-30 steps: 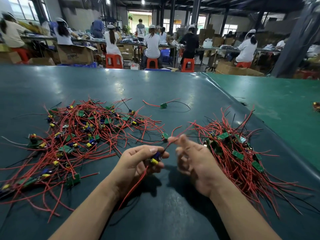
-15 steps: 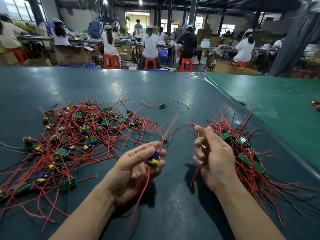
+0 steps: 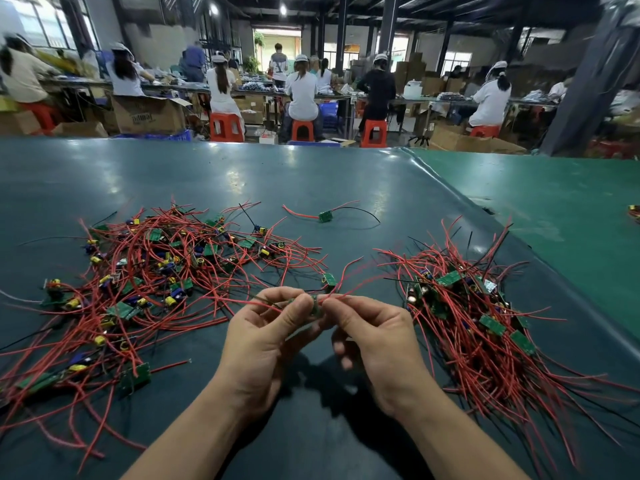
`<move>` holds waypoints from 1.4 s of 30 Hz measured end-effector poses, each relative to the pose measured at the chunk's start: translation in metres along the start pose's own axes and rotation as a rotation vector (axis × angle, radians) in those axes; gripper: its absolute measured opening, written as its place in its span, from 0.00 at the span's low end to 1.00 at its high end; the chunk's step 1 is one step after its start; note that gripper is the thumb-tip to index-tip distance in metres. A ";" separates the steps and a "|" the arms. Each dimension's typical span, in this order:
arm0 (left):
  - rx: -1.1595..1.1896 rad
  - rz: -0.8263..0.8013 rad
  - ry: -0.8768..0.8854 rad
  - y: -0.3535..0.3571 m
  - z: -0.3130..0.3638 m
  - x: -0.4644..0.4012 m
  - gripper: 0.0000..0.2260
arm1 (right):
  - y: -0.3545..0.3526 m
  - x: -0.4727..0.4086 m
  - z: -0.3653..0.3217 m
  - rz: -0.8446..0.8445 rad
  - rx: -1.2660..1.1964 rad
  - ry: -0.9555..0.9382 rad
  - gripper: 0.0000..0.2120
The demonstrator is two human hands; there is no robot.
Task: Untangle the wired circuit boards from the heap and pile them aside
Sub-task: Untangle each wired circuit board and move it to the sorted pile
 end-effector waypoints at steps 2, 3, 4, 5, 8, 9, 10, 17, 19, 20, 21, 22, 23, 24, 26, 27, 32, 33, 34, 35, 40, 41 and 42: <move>-0.045 -0.028 0.017 0.005 0.000 0.001 0.13 | -0.003 -0.002 0.002 0.020 -0.013 0.003 0.10; -0.068 -0.027 0.036 0.006 0.000 0.001 0.15 | -0.003 -0.002 0.002 0.014 -0.012 0.005 0.10; -0.101 -0.012 0.063 0.005 0.002 0.001 0.16 | -0.002 -0.001 0.002 0.008 -0.006 0.004 0.09; -0.144 0.010 0.093 0.004 0.004 0.000 0.18 | -0.002 -0.002 0.001 0.006 0.000 -0.001 0.09; -0.307 0.082 0.179 0.001 0.007 0.001 0.19 | -0.005 -0.003 0.001 0.049 0.032 0.000 0.08; -0.356 0.093 0.208 0.001 0.007 0.001 0.18 | -0.006 -0.003 0.001 0.057 0.059 0.006 0.07; -0.396 0.102 0.230 0.002 0.008 0.002 0.17 | -0.007 -0.004 0.001 0.063 0.090 0.010 0.07; -0.437 0.165 0.184 -0.008 0.004 -0.002 0.21 | -0.010 -0.006 -0.003 0.141 0.169 -0.052 0.11; -0.417 0.156 0.165 -0.009 0.001 -0.002 0.20 | -0.014 -0.007 -0.007 0.182 0.127 -0.078 0.11; -0.404 0.152 0.162 -0.009 0.001 -0.002 0.19 | -0.017 -0.007 -0.010 0.201 0.096 -0.091 0.12; -0.391 0.149 0.162 -0.010 0.001 -0.002 0.18 | -0.018 -0.008 -0.012 0.220 0.067 -0.106 0.13; -0.379 0.149 0.164 -0.011 0.001 -0.002 0.17 | -0.021 -0.009 -0.015 0.240 0.040 -0.124 0.14; -0.373 0.150 0.167 -0.012 0.002 -0.002 0.17 | -0.023 -0.010 -0.018 0.263 0.010 -0.146 0.15; -0.370 0.151 0.172 -0.014 0.004 -0.002 0.17 | -0.026 -0.011 -0.021 0.287 -0.029 -0.171 0.15; -0.374 0.156 0.181 -0.017 0.006 -0.003 0.18 | -0.032 -0.012 -0.027 0.317 -0.111 -0.222 0.17; -0.377 0.156 0.186 -0.018 0.006 -0.003 0.18 | -0.034 -0.012 -0.029 0.320 -0.138 -0.242 0.17; -0.347 0.153 0.233 -0.021 0.010 -0.003 0.16 | -0.039 -0.010 -0.037 0.345 -0.159 -0.328 0.18; -0.353 0.151 0.243 -0.022 0.010 -0.002 0.16 | -0.039 -0.009 -0.038 0.353 -0.156 -0.356 0.18; -0.362 0.153 0.253 -0.022 0.009 -0.002 0.16 | -0.038 -0.008 -0.039 0.360 -0.156 -0.384 0.18; -0.369 0.166 0.264 -0.022 0.009 -0.002 0.16 | -0.039 -0.007 -0.041 0.380 -0.173 -0.416 0.18; -0.200 0.313 0.308 -0.040 0.021 -0.003 0.12 | -0.063 -0.007 -0.046 0.504 -0.159 -0.494 0.17; -0.181 0.296 0.312 -0.040 0.022 -0.001 0.11 | -0.061 -0.008 -0.043 0.475 0.004 -0.467 0.17; -0.169 0.271 0.318 -0.035 0.023 0.000 0.12 | -0.053 -0.007 -0.038 0.412 0.204 -0.449 0.17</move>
Point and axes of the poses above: each hand's wrist, its own x-axis away from the middle knuckle, its own y-axis out of the palm, z = x × y, the point moved 6 cm from there along -x, towards the middle knuckle, and after that the axes turned 15 degrees about -x, right-handed, at the moved point
